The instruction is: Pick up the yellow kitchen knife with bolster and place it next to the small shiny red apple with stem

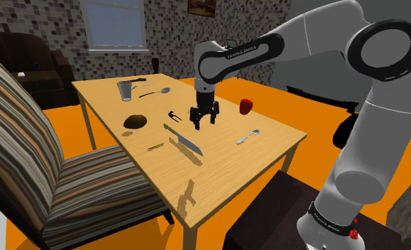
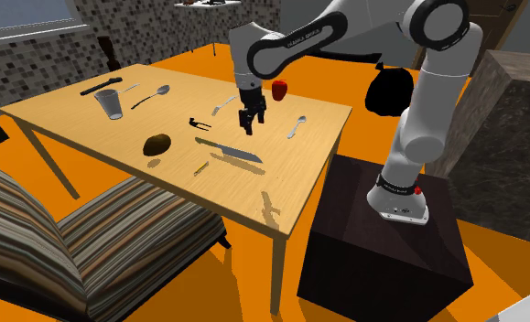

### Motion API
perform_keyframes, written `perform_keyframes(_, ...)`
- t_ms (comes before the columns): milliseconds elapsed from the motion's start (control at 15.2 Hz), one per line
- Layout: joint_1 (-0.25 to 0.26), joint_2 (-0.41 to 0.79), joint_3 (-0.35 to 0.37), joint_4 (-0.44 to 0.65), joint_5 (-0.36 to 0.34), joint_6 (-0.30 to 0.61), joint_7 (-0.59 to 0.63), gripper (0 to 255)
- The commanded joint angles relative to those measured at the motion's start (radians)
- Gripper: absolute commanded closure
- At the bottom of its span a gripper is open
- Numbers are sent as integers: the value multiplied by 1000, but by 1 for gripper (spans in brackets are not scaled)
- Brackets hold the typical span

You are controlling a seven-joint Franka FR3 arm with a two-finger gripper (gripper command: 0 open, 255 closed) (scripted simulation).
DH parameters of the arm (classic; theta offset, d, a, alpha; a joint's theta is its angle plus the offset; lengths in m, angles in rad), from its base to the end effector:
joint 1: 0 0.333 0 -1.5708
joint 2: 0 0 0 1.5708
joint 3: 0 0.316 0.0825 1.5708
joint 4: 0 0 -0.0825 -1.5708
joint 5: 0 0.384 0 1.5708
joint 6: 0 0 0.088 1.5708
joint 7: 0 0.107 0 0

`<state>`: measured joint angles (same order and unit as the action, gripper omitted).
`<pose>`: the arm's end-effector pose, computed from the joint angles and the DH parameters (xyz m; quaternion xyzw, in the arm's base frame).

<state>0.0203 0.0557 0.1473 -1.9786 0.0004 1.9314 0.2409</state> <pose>0.5492 0.0920 0.4309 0.9980 -0.0366 -0.0509 0.0062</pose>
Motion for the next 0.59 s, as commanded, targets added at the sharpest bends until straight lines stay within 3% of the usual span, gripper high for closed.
perform_keyframes(0,8,91,6,84,-6,5,18,0)
perform_keyframes(528,43,419,9,426,-28,-17,60,0)
